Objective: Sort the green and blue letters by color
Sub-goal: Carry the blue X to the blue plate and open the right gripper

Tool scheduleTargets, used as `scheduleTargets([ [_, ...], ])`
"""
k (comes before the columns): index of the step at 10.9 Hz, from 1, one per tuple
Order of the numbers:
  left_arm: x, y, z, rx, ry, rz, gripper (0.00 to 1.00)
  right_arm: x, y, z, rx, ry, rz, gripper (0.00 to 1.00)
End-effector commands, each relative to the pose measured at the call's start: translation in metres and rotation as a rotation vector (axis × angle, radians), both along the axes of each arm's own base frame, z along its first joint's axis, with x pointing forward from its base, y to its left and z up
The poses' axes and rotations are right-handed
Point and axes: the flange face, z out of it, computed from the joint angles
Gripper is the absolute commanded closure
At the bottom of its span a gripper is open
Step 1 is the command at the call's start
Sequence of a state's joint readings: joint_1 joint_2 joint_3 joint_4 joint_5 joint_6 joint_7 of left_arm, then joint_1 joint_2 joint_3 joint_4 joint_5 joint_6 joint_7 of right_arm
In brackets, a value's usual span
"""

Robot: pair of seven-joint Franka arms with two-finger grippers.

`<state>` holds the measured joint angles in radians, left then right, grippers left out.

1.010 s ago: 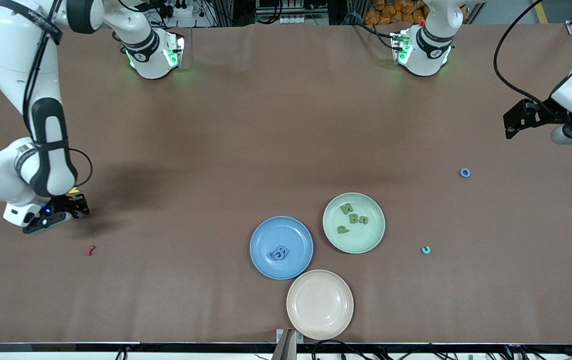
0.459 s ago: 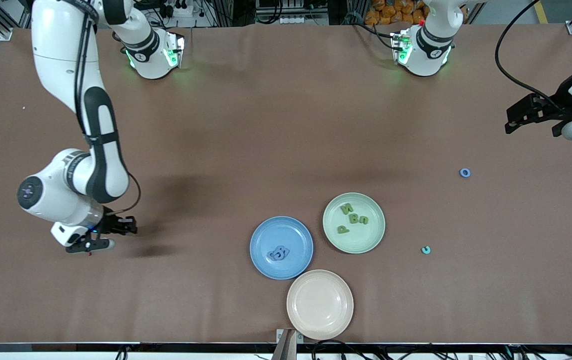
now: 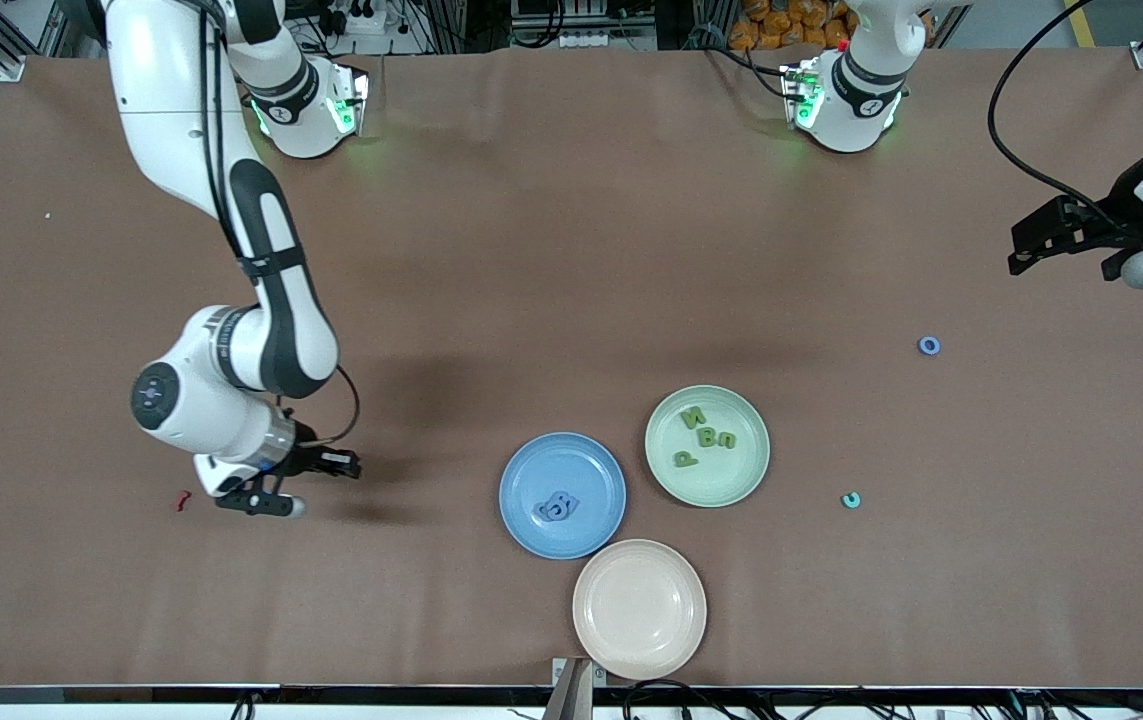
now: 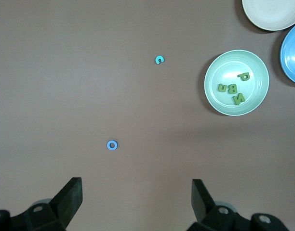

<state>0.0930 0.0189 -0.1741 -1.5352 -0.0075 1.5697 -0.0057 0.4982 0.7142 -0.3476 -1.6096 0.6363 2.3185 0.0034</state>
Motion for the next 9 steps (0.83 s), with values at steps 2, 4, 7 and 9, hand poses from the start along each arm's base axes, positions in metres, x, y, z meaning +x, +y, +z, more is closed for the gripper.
scheduleTargets([
  [2,-0.007,-0.001,0.006,-0.018,-0.005,-0.016,0.00,0.016,0.112,-0.005,0.070,0.049,-0.252,1.00],
  [4,-0.014,-0.010,0.013,-0.015,-0.005,-0.021,0.00,0.017,0.156,0.003,0.133,0.078,-0.364,1.00],
  [7,-0.016,-0.014,0.015,-0.015,-0.009,-0.027,0.00,0.012,0.197,0.012,0.240,0.062,-0.497,1.00],
  [9,-0.013,-0.013,0.013,-0.016,-0.007,-0.027,0.00,0.007,0.217,0.003,0.291,0.043,-0.573,1.00],
])
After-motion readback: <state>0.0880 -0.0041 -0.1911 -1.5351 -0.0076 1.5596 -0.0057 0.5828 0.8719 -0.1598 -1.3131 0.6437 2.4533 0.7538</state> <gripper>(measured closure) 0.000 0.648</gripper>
